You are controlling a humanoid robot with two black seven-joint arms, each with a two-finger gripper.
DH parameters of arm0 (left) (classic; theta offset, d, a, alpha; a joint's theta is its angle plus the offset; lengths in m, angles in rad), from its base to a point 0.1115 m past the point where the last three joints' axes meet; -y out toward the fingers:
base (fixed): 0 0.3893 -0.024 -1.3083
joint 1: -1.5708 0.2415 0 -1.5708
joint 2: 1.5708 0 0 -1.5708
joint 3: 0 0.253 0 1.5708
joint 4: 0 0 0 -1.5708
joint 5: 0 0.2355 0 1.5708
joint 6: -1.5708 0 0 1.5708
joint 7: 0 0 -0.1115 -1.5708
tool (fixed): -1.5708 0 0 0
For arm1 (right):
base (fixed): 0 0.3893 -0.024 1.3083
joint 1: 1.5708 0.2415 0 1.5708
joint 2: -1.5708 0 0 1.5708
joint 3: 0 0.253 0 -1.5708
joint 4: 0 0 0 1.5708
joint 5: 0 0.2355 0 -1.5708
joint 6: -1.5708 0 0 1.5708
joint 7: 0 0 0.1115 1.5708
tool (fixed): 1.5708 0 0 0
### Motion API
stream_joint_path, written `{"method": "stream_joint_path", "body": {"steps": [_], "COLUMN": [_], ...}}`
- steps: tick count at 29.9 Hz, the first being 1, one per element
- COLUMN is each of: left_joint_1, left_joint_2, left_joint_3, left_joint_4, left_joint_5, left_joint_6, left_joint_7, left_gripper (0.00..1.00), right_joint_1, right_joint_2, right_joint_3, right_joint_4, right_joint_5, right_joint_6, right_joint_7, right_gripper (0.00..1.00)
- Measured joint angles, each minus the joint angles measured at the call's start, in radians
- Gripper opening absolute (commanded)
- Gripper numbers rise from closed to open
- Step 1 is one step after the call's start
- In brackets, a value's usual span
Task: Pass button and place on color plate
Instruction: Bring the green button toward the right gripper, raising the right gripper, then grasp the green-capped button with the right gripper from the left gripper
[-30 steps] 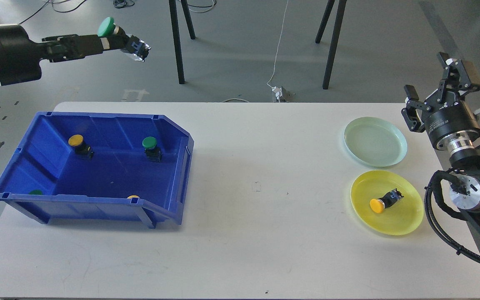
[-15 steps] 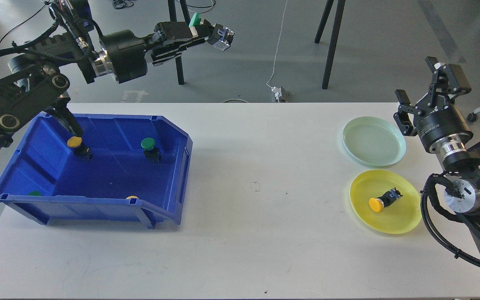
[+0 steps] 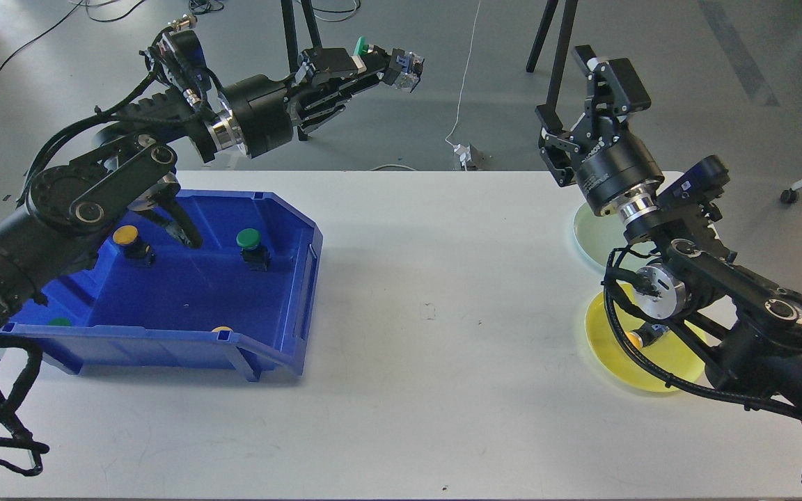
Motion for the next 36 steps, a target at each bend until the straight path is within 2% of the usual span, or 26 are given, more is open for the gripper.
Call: {"method": "stream_joint_path", "body": {"steps": [7, 17, 36], "left_joint_1": [0.005, 0.008, 0.024], "left_joint_2": [-0.005, -0.007, -0.029], "left_joint_3": [-0.016, -0.019, -0.021], "left_joint_4": [0.011, 0.022, -0.013], "left_joint_5": [-0.001, -0.001, 0.001], "left_joint_6": [0.000, 0.000, 0.000], "left_joint_7": [0.000, 0.000, 0.000], "left_gripper": [0.27, 0.27, 0.27], "right_joint_1": [0.027, 0.106, 0.138], "right_joint_2": [0.112, 0.298, 0.311], "right_joint_3": [-0.008, -0.007, -0.043], "right_joint_4": [-0.055, -0.239, -0.265], "right_joint_5": [-0.016, -0.037, -0.039], "right_joint_6": [-0.003, -0.009, -0.010], "right_joint_7": [0.030, 0.032, 0.032], "right_gripper": [0.95, 0.95, 0.95]}}
